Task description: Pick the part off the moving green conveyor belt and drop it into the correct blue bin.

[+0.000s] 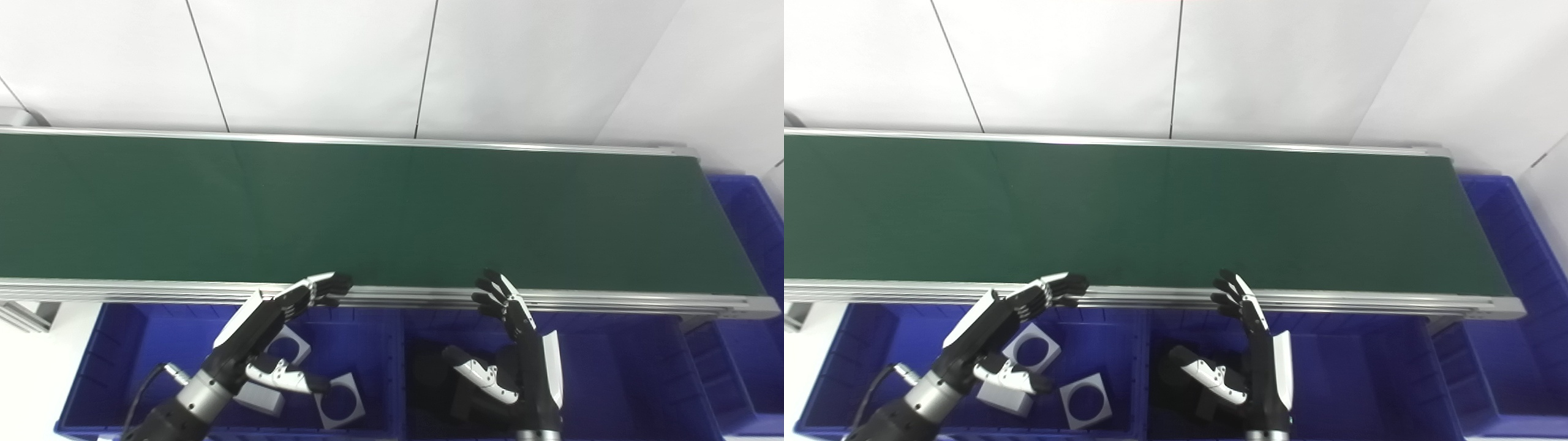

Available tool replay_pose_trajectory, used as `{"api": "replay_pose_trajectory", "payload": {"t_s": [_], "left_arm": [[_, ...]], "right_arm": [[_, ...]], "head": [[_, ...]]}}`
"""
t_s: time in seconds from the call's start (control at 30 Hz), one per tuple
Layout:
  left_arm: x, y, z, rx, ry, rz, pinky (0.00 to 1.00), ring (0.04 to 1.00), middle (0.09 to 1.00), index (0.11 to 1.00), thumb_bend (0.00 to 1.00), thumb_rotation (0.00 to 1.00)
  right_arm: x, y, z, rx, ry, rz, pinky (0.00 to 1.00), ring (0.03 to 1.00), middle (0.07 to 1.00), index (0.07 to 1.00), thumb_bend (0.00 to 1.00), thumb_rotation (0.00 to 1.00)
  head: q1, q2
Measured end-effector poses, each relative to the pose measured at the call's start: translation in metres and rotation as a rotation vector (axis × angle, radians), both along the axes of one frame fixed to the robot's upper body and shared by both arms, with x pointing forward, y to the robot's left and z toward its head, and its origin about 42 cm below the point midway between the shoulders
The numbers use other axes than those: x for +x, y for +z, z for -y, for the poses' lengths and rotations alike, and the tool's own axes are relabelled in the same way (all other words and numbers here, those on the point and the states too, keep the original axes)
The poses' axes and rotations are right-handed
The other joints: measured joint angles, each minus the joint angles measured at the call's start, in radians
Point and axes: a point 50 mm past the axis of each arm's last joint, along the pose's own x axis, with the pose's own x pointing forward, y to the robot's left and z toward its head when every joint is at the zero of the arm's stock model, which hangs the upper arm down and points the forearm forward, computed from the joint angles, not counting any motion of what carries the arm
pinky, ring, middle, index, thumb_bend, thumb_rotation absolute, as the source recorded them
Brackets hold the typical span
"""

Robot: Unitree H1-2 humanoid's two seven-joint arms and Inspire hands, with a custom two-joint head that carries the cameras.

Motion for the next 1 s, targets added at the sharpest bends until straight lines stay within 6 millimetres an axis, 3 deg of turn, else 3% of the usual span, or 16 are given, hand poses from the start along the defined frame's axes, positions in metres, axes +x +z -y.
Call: {"api": "replay_pose_trajectory", "payload": {"t_s": [0.23,0.43,0.73,1.0], "left_arm": [[-0.009,-0.014,0.008,-0.096,0.105,-0.058,0.78,0.819,0.831,0.828,0.94,0.44],[-0.012,-0.024,0.001,-0.123,0.2,-0.094,0.81,0.852,0.863,0.866,0.95,0.46],[-0.018,-0.032,0.007,-0.13,0.223,-0.124,0.81,0.85,0.87,0.88,0.97,0.44],[-0.027,-0.035,0.006,-0.094,0.214,-0.136,0.86,0.909,0.916,0.9,0.96,0.42]], "right_arm": [[-0.01,-0.002,0.001,-0.001,0.0,-0.023,0.72,0.768,0.818,0.89,0.87,0.58],[-0.01,-0.001,0.002,0.008,0.021,-0.031,0.73,0.762,0.81,0.888,0.88,0.59],[-0.01,-0.002,0.005,0.008,0.037,-0.041,0.73,0.77,0.814,0.888,0.87,0.57],[-0.009,-0.002,0.006,0.019,0.035,-0.041,0.73,0.774,0.825,0.887,0.87,0.58]], "head": [[-0.003,0.003],[0.015,-0.002],[0.028,-0.011],[0.031,-0.009]]}}
